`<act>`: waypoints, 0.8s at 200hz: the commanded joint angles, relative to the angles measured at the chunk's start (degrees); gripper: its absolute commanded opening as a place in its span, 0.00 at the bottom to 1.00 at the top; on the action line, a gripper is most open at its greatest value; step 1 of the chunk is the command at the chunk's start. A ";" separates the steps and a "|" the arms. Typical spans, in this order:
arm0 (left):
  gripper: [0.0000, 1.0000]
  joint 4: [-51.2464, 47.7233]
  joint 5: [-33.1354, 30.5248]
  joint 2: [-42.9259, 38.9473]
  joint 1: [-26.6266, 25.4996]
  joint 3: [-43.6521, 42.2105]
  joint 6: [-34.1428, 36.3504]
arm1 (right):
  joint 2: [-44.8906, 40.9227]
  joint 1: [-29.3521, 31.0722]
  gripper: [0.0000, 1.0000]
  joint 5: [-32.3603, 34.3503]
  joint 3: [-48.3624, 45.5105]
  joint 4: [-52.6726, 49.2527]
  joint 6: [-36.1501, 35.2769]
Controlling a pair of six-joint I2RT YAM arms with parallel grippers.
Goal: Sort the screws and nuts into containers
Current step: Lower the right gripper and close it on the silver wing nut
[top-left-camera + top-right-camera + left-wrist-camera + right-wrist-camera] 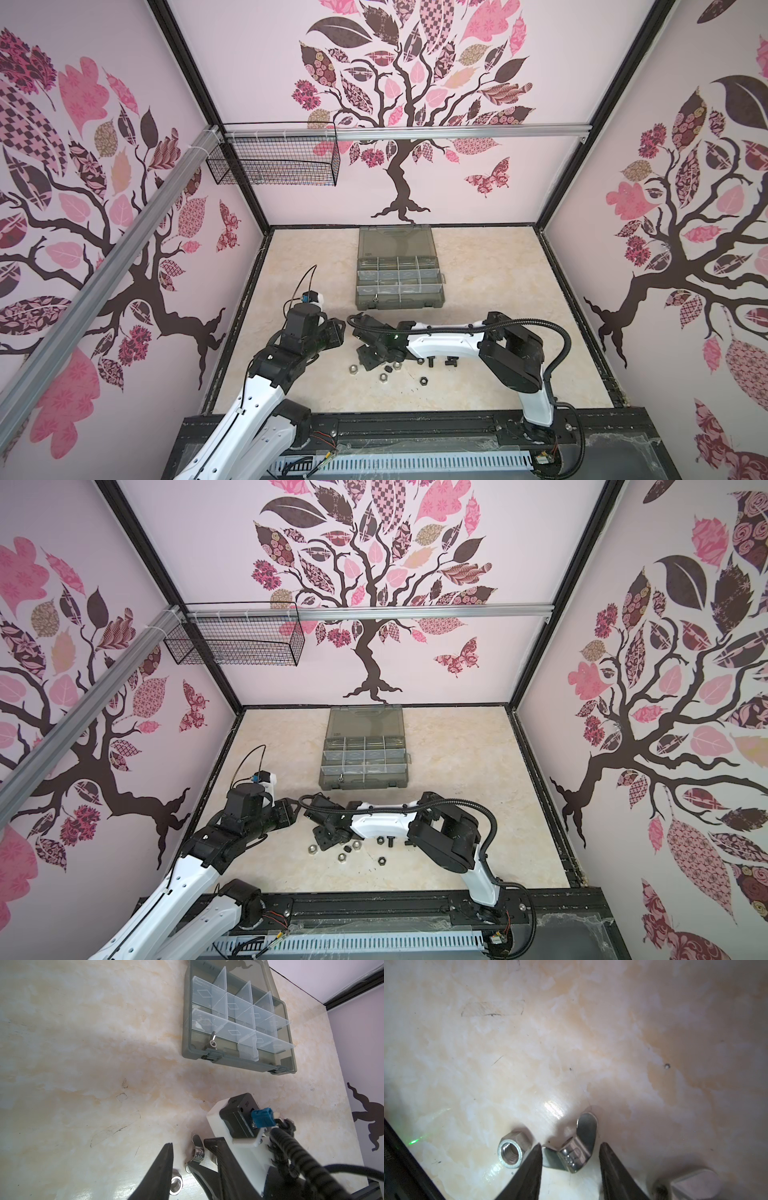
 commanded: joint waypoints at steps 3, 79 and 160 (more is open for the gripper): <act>0.38 -0.67 -0.87 -0.02 0.30 0.38 0.61 | 0.16 0.38 0.46 -0.09 0.76 0.07 0.28; 0.39 -0.98 -2.25 -1.87 0.34 -0.01 0.32 | 3.94 0.36 0.39 1.76 4.79 -2.52 -1.65; 0.39 -0.31 -2.24 -1.09 0.30 -0.29 0.13 | 3.67 0.46 0.32 4.68 4.45 -4.97 -3.51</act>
